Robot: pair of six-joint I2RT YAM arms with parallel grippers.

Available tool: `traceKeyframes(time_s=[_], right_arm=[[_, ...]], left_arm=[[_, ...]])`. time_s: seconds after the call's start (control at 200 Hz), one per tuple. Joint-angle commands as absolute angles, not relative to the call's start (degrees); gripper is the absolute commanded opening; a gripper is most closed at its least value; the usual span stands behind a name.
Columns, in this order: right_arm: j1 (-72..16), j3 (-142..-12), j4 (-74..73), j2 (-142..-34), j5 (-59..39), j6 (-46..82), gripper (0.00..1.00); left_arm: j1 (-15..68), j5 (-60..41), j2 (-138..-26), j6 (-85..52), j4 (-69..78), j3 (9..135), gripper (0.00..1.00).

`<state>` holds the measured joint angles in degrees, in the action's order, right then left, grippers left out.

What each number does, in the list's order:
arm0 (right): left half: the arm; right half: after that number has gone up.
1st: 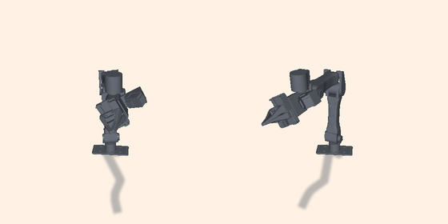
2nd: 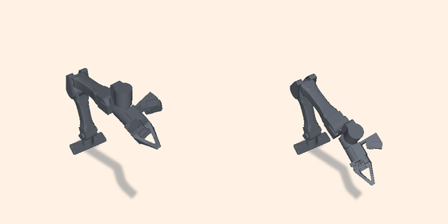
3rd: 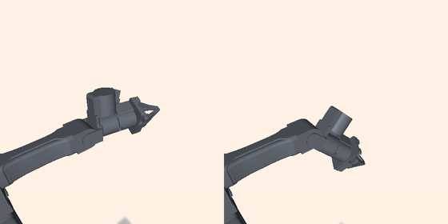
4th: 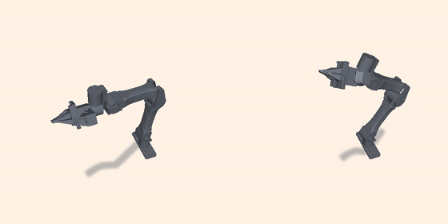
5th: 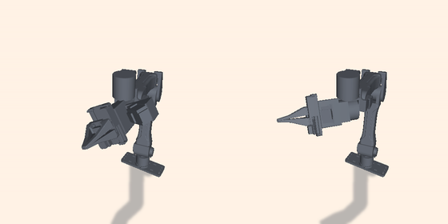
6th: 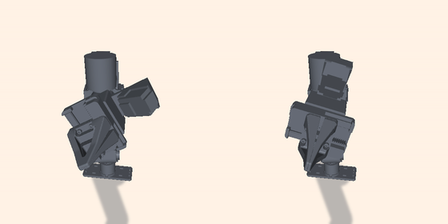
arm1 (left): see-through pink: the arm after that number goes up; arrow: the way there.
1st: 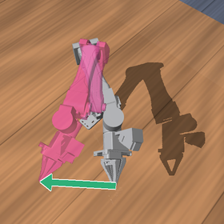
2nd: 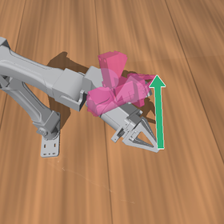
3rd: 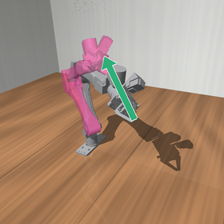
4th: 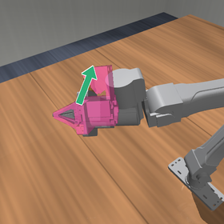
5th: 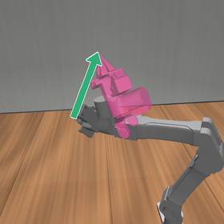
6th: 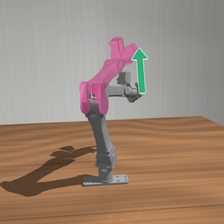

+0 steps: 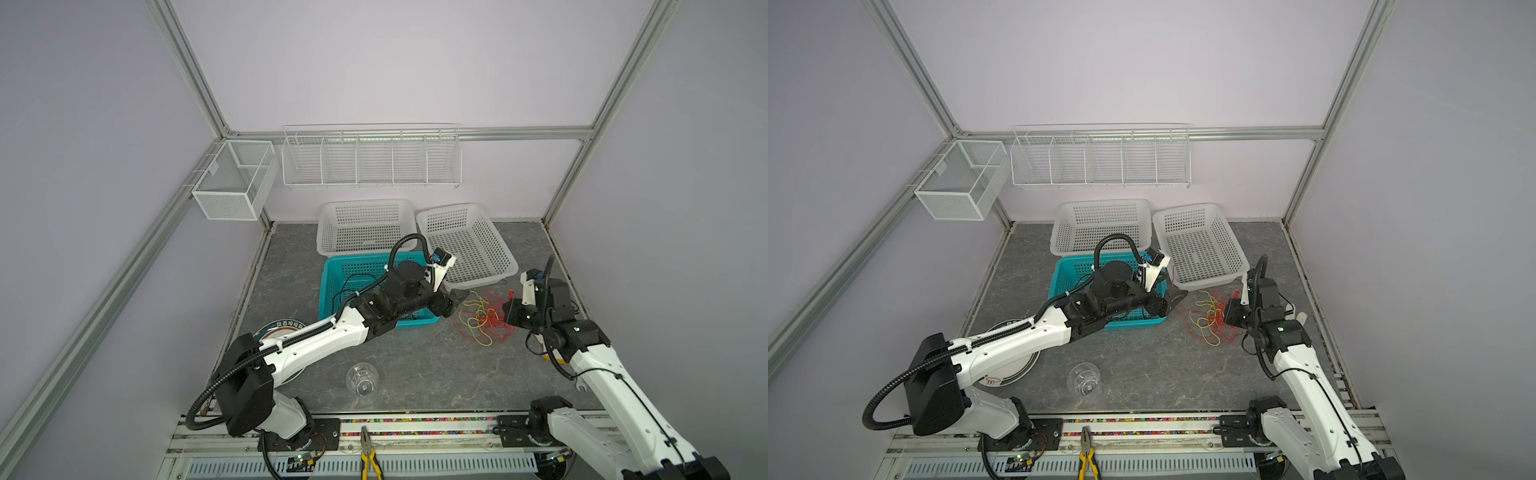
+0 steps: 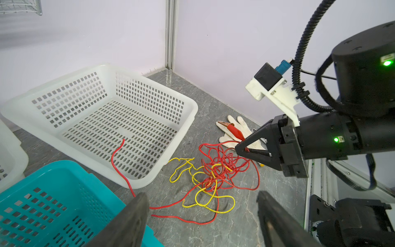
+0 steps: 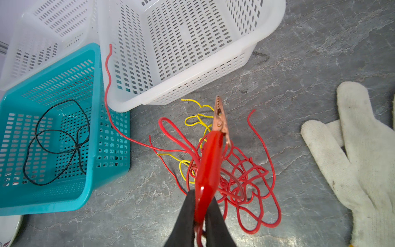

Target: Untangle the cables

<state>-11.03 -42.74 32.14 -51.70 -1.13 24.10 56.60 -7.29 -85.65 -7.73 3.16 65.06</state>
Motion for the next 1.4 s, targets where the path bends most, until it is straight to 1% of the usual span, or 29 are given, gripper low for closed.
traceKeyframes(time_s=[0.0,0.12,0.215,0.455,0.65,0.855,0.965,1.175,1.3,1.315,1.395], right_arm=[[-12.6,-44.8,32.5,-51.2,-0.4,25.1,0.14],[-13.7,-45.0,33.3,-50.4,-1.0,25.4,0.14],[-14.3,-45.4,34.2,-49.9,-2.5,25.3,0.14],[-15.4,-46.9,35.0,-49.9,-9.1,23.0,0.14],[-15.9,-46.9,34.0,-49.6,-13.5,22.8,0.14],[-16.4,-46.6,31.6,-48.3,-16.6,24.4,0.15],[-16.8,-46.6,30.9,-48.2,-17.5,24.8,0.15],[-17.3,-46.7,30.9,-48.7,-17.8,25.1,0.15],[-17.5,-46.9,32.9,-48.5,-14.2,24.7,0.15],[-17.5,-46.9,33.2,-48.5,-13.6,24.6,0.15],[-17.5,-47.2,34.5,-48.1,-11.8,24.5,0.15]], left_arm=[[57.3,-6.1,-87.4,-8.3,4.3,66.3,0.83],[57.3,-5.3,-89.2,-8.0,4.7,66.5,0.84],[57.3,-4.8,-91.1,-7.7,5.5,66.8,0.81],[57.8,-3.9,-97.6,-7.5,5.6,70.3,0.75],[58.8,-2.0,-101.6,-8.3,8.2,71.8,0.72],[58.9,-1.3,-103.6,-8.4,9.2,72.5,0.64],[58.9,-1.2,-103.8,-7.9,10.1,72.7,0.54],[58.9,-1.9,-103.9,-7.1,11.5,72.7,0.31],[58.9,-2.4,-103.6,-6.5,10.9,72.7,0.16],[58.9,-2.4,-103.6,-6.4,10.9,72.6,0.12],[58.9,-2.5,-103.0,-6.2,10.9,72.2,0.01]])
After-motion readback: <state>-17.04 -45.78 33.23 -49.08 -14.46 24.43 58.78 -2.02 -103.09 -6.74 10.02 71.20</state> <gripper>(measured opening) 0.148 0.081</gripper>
